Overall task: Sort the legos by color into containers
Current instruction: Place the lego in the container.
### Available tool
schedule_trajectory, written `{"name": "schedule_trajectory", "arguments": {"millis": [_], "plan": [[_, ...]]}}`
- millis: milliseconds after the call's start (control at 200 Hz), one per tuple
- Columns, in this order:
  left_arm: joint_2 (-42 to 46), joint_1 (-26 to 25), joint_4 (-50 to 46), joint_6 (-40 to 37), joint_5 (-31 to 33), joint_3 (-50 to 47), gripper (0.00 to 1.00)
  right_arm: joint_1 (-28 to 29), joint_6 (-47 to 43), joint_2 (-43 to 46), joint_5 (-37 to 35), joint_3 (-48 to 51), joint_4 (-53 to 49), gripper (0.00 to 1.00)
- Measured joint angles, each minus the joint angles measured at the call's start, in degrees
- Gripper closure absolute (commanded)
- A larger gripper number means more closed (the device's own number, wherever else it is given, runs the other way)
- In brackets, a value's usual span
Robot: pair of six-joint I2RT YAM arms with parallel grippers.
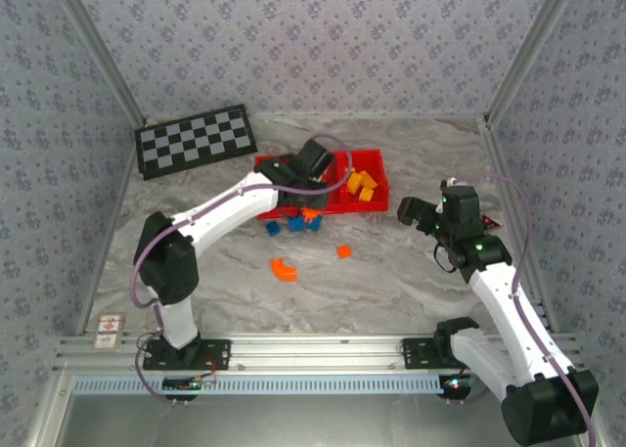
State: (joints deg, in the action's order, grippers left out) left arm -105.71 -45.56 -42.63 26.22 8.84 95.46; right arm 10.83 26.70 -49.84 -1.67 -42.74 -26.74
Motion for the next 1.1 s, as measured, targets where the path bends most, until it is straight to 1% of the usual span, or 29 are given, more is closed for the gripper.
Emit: {"name": "schedule_trajectory", "arguments": {"millis": [225,345,455,730,934,1099], "plan": [[-12.9,2.1,-0.9,2.8,2.5,15.3,0.84,-0.1,0.4,0.8,0.0,0.2,0.0,0.00],[-18.8,2.9,-1.6,3.7,4.1,20.8,0.83,-0.3,0.7,1.6,0.0,0.6,0.1,0.00],[-22.1,3.2,-2.6,4.1,5.9,24.0,0.82,-0.4,0.9,1.8,0.0,1.2,0.1,0.00],[-25.3,3.6,-4.1,4.9,8.7,28.3,0.76,-0.5,1.0,1.8,0.5,2.5,0.1,0.00],[-27.0,5.0,-5.3,5.0,9.0,28.5,0.72,-0.7,1.0,1.8,0.9,2.6,0.1,0.00],[-27.8,6.1,-5.6,5.2,8.8,28.5,0.66,-0.7,1.0,1.8,1.0,2.6,0.1,0.00]]}}
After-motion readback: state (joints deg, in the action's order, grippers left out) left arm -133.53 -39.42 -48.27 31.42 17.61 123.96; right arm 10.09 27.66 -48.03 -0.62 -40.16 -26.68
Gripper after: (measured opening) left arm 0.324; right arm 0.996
